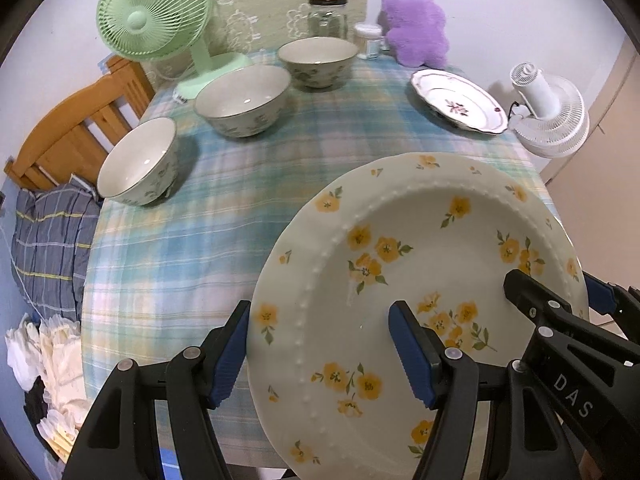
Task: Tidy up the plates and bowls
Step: 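Lift the beaded-rim plate and carry it over the first plate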
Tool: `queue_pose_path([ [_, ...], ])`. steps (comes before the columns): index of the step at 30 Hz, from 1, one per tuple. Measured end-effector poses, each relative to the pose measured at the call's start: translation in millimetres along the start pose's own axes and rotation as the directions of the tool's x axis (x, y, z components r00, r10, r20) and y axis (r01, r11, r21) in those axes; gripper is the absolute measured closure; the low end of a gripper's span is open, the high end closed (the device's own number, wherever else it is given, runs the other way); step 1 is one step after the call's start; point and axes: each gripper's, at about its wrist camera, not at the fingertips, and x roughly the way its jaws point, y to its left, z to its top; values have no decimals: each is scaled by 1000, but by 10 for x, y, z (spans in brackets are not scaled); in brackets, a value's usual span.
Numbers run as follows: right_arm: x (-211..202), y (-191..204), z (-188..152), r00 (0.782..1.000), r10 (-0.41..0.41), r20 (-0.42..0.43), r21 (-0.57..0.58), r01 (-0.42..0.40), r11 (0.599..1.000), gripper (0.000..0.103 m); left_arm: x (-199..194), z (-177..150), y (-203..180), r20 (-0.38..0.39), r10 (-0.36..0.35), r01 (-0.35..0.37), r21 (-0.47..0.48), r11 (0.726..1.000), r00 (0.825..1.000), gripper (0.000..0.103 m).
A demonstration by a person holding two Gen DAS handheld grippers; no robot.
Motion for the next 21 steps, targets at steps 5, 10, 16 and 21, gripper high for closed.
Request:
queue_pose_path([
  [5, 2, -291, 8, 1000, 8, -5, -9, -8, 1000, 40, 20, 6, -281, -12, 0, 0, -11, 1000, 1000, 34],
  [10, 51, -578, 63, 1000, 11, -22, -23, -12, 1000, 40, 74, 42, -523, -30, -4, 3, -31, 1000, 1000, 34],
  [16, 133, -872, 159, 1000, 1, -31, -51, -2, 999, 40, 174, 108, -806, -46, -15, 13, -50, 999, 999, 34],
  [21, 254, -1120, 225, 999, -6, -50, -63, 2, 998, 40, 306, 160, -1043, -66, -26, 22, -60, 998, 998, 34],
])
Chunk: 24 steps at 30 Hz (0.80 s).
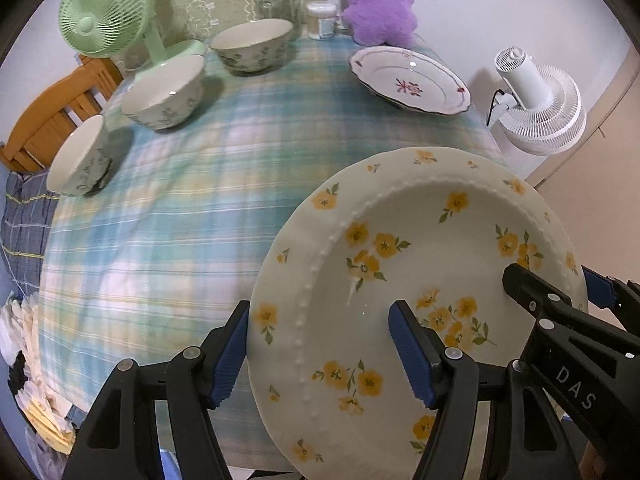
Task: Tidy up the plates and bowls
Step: 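Lift the beaded-rim plate and carry it over the first plate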
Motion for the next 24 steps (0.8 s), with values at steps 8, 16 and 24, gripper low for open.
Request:
queue_pose_path([
  [8, 191, -343, 63, 1000, -16, -24, -14, 16, 1000, 40, 229, 25, -332, -24, -29, 28, -15, 999, 999, 34],
  [16, 408, -564, 47, 997, -19, -68, -14, 18, 1000, 40, 422, -20, -507, -70, -40, 38, -29, 999, 997, 34],
  [24, 509, -618, 26, 996, -13, -84, -27, 11, 1000, 40, 522, 2, -532, -82, -32, 29, -44, 999, 996, 32],
])
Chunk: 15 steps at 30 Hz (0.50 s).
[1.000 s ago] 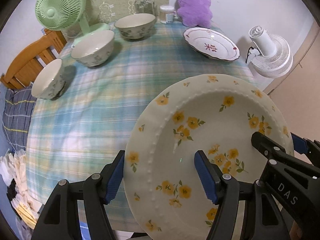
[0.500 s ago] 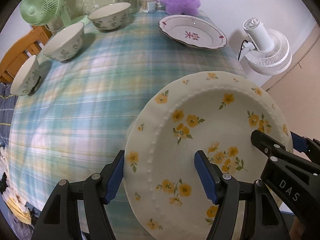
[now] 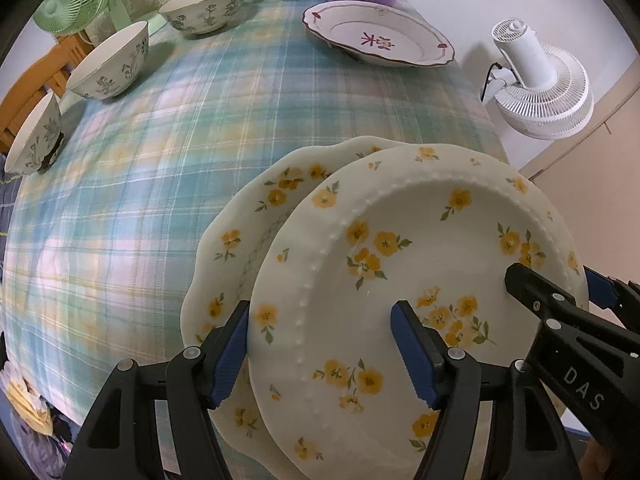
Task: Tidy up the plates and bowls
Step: 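Lift the beaded-rim plate and carry it over the first plate, then lower the beaded-rim plate onto the first plate and open both grippers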
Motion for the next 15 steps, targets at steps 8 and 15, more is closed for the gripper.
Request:
queue_pose_path([
  [8, 51, 18, 6, 1000, 4, -12, -15, -4, 1000, 41, 36, -19, -3, 12, 18, -18, -16, 1000, 1000, 32],
  [15, 83, 17, -8, 1000, 5, -14, 7, -5, 1000, 41, 25, -38, -3, 27, 31, -30, -14, 999, 999, 32],
])
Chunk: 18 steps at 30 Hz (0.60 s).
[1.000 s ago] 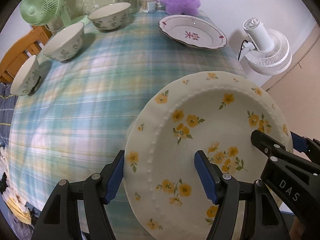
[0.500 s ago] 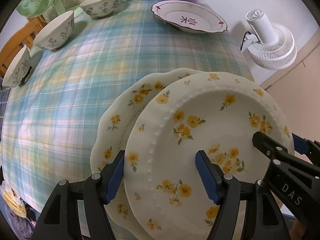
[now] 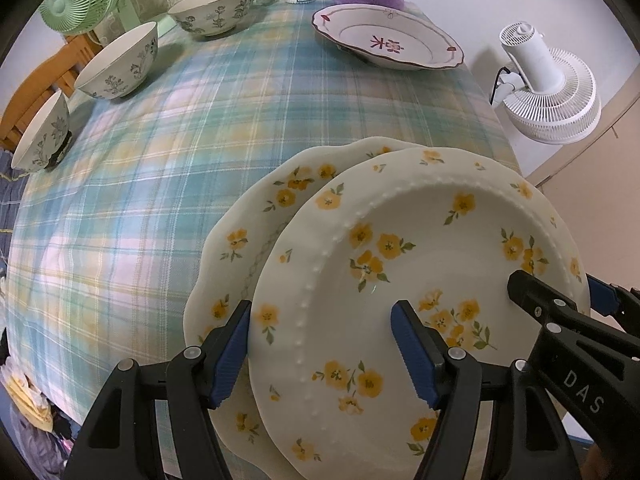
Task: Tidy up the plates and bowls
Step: 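Lower the beaded-rim plate onto the first plate and open both grippers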
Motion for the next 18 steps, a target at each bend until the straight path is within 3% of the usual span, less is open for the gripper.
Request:
queue_pose_path([
  [6, -28, 34, -17, 1000, -23, 4, -3, 23, 1000, 41, -10, -6, -42, 7, 38, -38, 35, 999, 999, 33],
  [13, -161, 14, -90, 1000, -29, 11, 11, 29, 1000, 41, -108, 16, -40, 24, 36, -37, 57, 998, 999, 23],
  [18, -276, 0, -157, 1000, -7, 15, 34, 7, 999, 47, -157, 9, -8, 16, 17, -18, 85, 996, 1000, 21],
])
